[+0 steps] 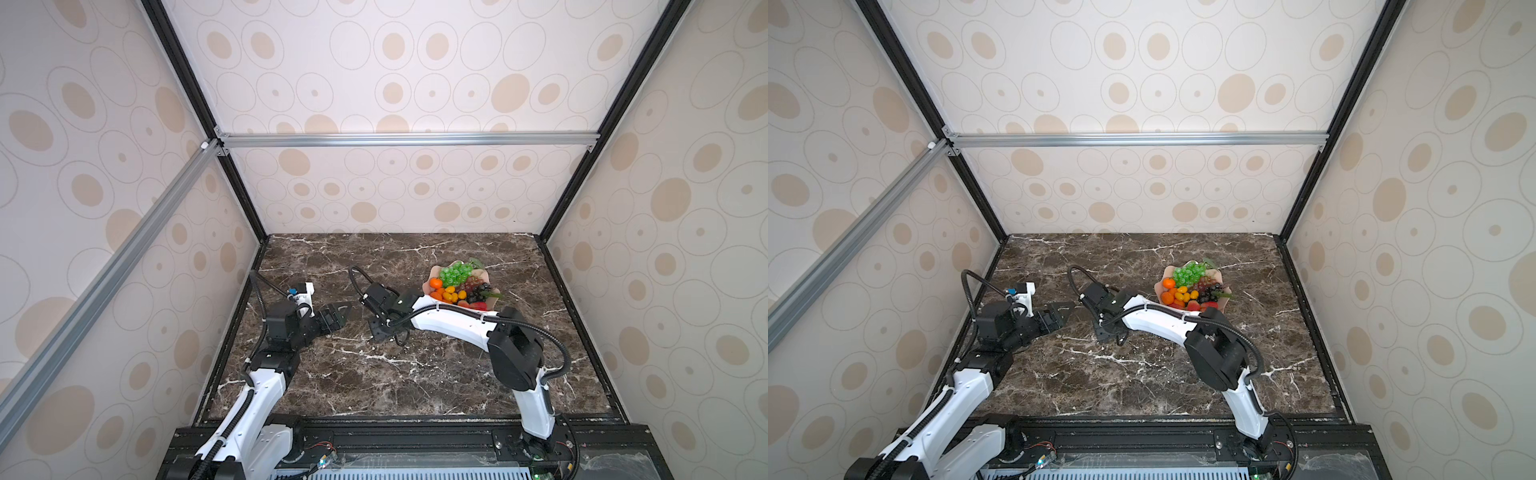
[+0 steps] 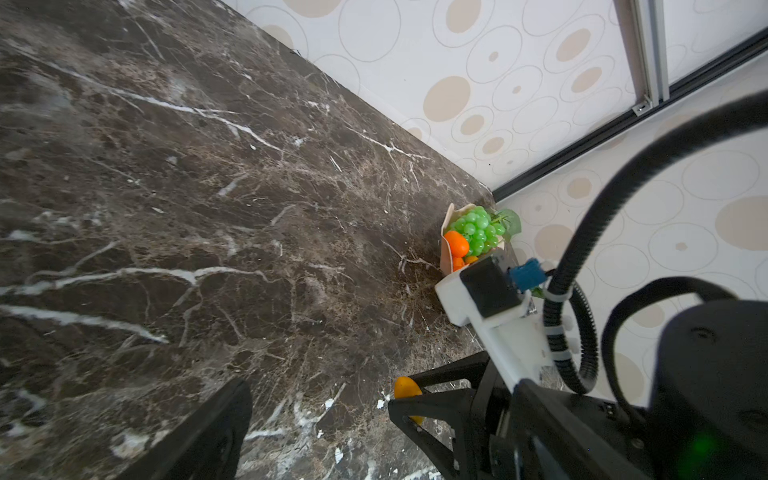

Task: Place and organize the fake fruits in the fruit bowl
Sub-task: 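Lift the yellow fruit with the right gripper and carry it over the bowl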

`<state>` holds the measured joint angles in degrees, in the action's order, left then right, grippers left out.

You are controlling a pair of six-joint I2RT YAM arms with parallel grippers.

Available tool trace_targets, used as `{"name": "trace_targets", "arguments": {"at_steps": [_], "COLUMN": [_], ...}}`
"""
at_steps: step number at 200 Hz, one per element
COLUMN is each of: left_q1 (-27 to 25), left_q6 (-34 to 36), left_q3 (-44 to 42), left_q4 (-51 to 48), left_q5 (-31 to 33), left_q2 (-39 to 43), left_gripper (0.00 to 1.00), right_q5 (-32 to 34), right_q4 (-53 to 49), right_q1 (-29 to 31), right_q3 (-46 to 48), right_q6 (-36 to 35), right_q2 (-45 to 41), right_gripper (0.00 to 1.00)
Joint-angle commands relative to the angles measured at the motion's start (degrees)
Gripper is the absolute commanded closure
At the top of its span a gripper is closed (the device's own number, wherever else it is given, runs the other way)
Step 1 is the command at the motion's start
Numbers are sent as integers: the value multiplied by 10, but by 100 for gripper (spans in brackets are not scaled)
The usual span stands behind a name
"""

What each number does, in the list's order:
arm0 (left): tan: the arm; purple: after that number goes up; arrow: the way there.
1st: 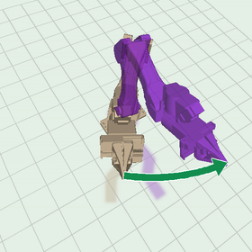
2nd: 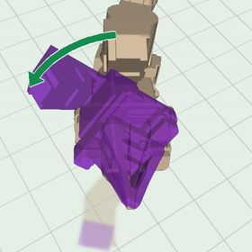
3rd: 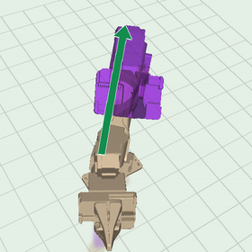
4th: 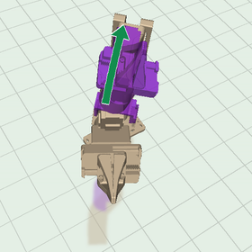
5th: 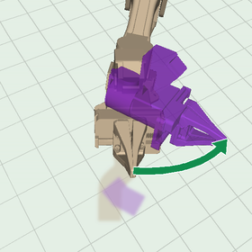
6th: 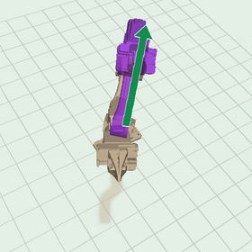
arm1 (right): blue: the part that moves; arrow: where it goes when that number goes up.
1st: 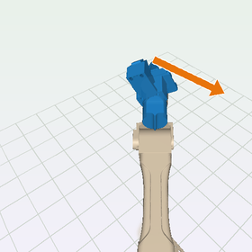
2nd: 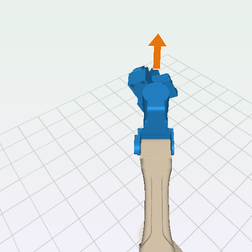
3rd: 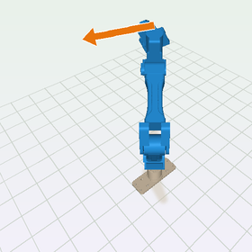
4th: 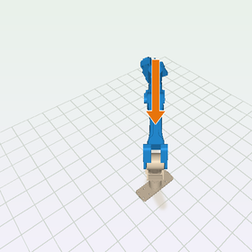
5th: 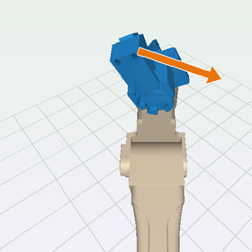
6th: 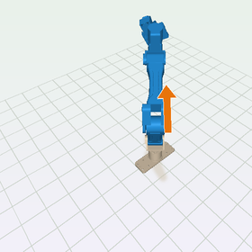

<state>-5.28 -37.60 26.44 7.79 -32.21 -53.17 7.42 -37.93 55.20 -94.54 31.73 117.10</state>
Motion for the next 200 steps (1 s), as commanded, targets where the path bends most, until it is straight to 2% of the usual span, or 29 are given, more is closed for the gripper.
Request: {"name": "trace_targets", "arguments": {"at_steps": [1, 86, 101, 141, 200], "left_q1": [-27, -148, -176, -228, -284], "left_q6": [0, -21, -21, -33, -16], "left_q3": [27, 94, 118, 182, 267], "left_q4": [46, 153, 161, 206, 209], "left_q5": [11, 50, 76, 92, 101], "left_q2": [-17, -150, -177, -251, -345], "left_gripper": [2, 2, 2, 2, 2], "right_q5": [2, 11, 9, 16, 0], "right_q4": [35, 83, 84, 66, 51], "right_q1": [-11, -91, -112, -166, -244], "right_q3": [38, 174, 191, 215, 232], "right_q6": [24, 39, 38, 17, -4], "right_q2": [-44, -184, -204, -240, -280], "right_gripper": [70, 71, 71, 72, 72]}}
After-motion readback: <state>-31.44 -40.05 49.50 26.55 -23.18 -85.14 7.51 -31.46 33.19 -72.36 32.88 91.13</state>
